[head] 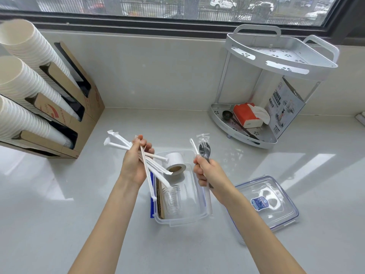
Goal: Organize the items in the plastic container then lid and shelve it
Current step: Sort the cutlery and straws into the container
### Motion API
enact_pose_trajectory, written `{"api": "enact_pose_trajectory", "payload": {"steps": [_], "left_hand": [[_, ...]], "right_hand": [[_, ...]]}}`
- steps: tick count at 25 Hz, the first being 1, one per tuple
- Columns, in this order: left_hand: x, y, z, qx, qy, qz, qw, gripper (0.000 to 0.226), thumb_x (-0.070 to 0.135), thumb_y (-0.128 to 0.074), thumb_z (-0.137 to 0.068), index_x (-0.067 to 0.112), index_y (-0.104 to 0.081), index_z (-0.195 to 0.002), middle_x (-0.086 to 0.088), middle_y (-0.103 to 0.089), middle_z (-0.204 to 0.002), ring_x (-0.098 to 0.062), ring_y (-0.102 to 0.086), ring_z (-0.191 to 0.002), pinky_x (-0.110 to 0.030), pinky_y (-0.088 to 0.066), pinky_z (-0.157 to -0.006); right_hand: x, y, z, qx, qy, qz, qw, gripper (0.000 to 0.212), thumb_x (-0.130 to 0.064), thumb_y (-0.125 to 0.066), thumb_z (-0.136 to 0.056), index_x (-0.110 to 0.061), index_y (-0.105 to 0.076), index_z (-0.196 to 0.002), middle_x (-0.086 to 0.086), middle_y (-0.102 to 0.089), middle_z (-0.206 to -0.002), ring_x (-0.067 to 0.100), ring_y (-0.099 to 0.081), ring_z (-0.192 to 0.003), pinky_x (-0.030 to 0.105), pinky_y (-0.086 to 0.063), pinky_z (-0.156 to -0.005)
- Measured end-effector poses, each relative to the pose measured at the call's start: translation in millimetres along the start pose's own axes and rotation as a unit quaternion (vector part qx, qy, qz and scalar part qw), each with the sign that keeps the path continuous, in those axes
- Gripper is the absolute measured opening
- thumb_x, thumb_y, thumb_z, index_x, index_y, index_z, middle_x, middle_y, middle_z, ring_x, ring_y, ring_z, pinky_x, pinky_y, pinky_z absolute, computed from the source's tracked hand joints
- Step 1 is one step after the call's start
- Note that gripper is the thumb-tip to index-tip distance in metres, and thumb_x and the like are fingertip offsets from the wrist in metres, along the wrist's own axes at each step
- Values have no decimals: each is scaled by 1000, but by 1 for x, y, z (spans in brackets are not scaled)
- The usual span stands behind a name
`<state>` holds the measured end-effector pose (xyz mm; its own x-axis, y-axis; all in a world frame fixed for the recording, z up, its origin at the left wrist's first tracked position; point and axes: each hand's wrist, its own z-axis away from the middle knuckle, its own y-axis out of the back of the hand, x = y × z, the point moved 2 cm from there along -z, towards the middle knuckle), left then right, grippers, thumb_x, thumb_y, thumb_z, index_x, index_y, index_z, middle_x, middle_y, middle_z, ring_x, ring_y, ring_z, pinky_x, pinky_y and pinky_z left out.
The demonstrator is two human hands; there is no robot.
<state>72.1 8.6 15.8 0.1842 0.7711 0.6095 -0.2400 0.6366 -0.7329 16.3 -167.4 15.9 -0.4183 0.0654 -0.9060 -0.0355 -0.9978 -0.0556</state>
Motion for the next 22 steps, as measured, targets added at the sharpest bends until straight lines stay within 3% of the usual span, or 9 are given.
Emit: {"api": "enact_pose_trajectory", "payload": {"steps": [2,3,5,7,10,15,18,22], "left_hand": [[-5,-7,4,3,-5,1,1000,29,23,-31,-98,18,-45,-74,9,-49,-43,-5,-56,-44,-19,-57,-56],[-9,-12,8,4,-12,-12,1000,27,23,-31,-98,19,-45,-75,7,-46,-46,-5,-53,-41,-19,-56,-53],[-17,-22,14,-3,-35,-61,998,24,24,-30,-99,20,-44,-79,6,-35,-49,-2,-37,-33,-13,-41,-39],[-29,-30,18,-16,-75,-137,988,16,26,-35,-97,22,-44,-84,11,-31,-45,-1,-28,-33,-13,-31,-36],[-51,-39,23,-30,-105,-257,960,12,23,-45,-94,21,-45,-82,14,-35,-37,0,-32,-35,-14,-33,-41],[-83,-35,36,-33,-112,-376,919,25,26,-44,-93,21,-45,-69,6,-37,-50,-6,-36,-45,-22,-35,-53],[-92,-27,39,-46,-97,-414,904,22,24,-45,-93,20,-47,-72,1,-42,-57,-9,-42,-52,-14,-42,-52],[-99,-16,41,-88,-42,-440,893,12,20,-51,-90,10,-54,-84,-1,-49,-62,4,-51,-46,-8,-45,-54]], "right_hand": [[2,-2,-2,1,5,-17,1000,23,-22,-36,-97,-17,-43,-75,-4,-30,-55,7,-28,-44,16,-24,-40],[1,-1,-2,6,10,-31,999,24,-21,-35,-97,-16,-43,-75,-4,-32,-53,8,-32,-45,16,-27,-43],[-3,1,-1,21,20,-66,997,24,-20,-35,-98,-16,-45,-76,-5,-36,-51,8,-40,-43,20,-35,-51],[-6,5,1,33,30,-91,995,23,-20,-36,-98,-16,-47,-78,-3,-38,-54,7,-41,-40,21,-38,-53],[-11,14,2,54,55,-93,993,22,-20,-37,-97,-16,-49,-79,-3,-38,-56,6,-34,-38,17,-33,-44],[-13,29,4,78,70,-88,991,21,-19,-37,-96,-16,-50,-79,-3,-35,-55,4,-29,-37,14,-25,-38],[-12,32,5,83,72,-79,991,20,-19,-38,-96,-16,-50,-80,-4,-35,-55,5,-29,-38,16,-25,-41],[-9,30,5,76,72,-84,991,21,-17,-38,-95,-15,-49,-78,-5,-37,-52,6,-30,-38,18,-26,-42]]}}
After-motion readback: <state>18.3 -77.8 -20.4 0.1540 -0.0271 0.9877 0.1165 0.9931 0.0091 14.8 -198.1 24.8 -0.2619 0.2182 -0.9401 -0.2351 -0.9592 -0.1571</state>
